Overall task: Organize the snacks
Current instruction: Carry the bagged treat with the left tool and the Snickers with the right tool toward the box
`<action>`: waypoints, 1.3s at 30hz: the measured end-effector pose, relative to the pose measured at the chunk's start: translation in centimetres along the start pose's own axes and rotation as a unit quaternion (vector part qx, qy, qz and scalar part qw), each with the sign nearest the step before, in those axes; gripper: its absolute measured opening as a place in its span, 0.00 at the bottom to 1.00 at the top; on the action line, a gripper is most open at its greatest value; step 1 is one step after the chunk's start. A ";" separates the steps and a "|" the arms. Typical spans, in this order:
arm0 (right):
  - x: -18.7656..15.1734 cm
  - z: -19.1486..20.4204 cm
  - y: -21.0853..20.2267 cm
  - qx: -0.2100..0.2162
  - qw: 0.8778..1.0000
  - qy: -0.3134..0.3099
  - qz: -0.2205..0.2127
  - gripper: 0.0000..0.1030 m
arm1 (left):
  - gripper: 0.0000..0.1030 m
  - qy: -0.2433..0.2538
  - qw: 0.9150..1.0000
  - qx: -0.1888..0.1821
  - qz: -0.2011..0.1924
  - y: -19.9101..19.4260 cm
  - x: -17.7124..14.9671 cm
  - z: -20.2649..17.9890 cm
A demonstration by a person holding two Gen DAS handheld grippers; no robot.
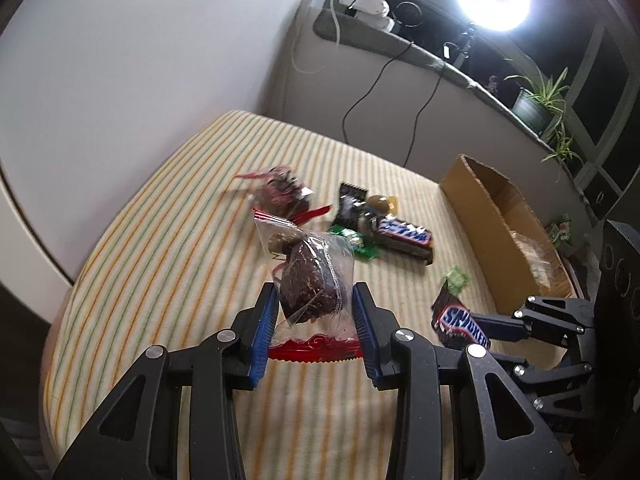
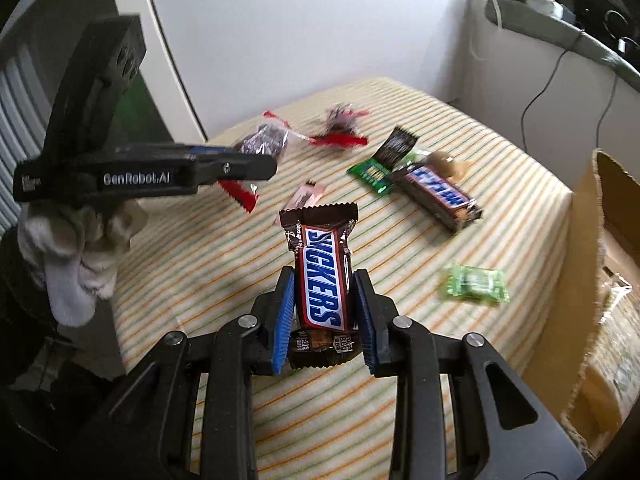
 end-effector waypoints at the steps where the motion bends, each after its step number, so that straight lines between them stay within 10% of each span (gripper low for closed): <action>1: 0.1 -0.3 -0.5 -0.003 1.000 0.004 -0.006 0.29 | 0.35 0.002 1.000 -0.002 -0.001 0.0 0.1 -0.3; 39: -1.5 -22.2 -9.5 -0.172 0.970 0.160 -0.057 0.29 | 0.35 0.120 0.987 -0.108 0.022 8.8 4.7 -18.0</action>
Point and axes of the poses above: each gripper's, at about its wrist camera, not at the fingertips, and y roughly the way its jaws point, z to its left, x to its top, the point moved 3 cm from there along y, roughly the way its jaws point, and after that the axes turned 9 degrees about -x, right-handed, at the moved point
